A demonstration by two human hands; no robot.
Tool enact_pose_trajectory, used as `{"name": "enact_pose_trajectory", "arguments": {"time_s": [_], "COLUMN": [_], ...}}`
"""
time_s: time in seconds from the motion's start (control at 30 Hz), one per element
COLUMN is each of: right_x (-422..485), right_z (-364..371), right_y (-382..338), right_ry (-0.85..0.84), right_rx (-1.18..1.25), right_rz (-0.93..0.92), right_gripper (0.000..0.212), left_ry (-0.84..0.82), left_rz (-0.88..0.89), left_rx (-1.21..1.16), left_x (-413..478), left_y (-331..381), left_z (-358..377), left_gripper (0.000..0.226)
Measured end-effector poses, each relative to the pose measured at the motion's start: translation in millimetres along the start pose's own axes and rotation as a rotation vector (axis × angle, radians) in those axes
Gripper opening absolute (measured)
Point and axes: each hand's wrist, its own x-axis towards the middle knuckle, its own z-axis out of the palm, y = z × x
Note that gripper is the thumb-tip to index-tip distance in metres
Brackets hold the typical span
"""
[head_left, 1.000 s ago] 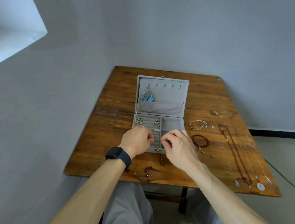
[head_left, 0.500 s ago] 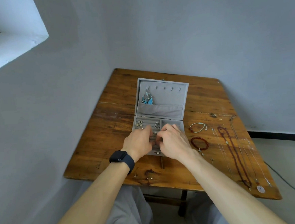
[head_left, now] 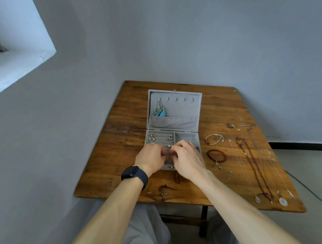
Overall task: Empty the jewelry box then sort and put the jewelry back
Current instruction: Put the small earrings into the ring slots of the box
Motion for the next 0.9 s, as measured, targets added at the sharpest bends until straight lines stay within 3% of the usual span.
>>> {"name": "enact_pose_trajectory", "arguments": {"time_s": [0.13,0.33,0.5,0.9], "right_x": [-24.6,-87.8,-123.4,-132.9], "right_z": [-1.1,12.1,37.9,49.9], "right_y": [-0.6,-3.0,-8.2,-14.9], "right_ry": [0.087,0.176,0.138,0.282], "right_rx": [0.1,0.247,0.295,0.279], "right_rz": [-0.031,-0.002,0.045,0.041], "right_gripper": [0.022,0.018,0.019,0.025], "left_ry": [0.05,0.271,0.246,0.312], "left_rz": [0.103,0.15,0.175,0.114], "left_rx": [-0.023,-0.016,0.037,0.104], "left_x": [-19.1,-81.3,-122.7,-134.2], "left_y": [-10.0,-19.8,-19.4,-13.7], "left_z": [-4.0,-1.2,17.0,42.5], "left_gripper": [0.01,0.015,0.016,0.019]}}
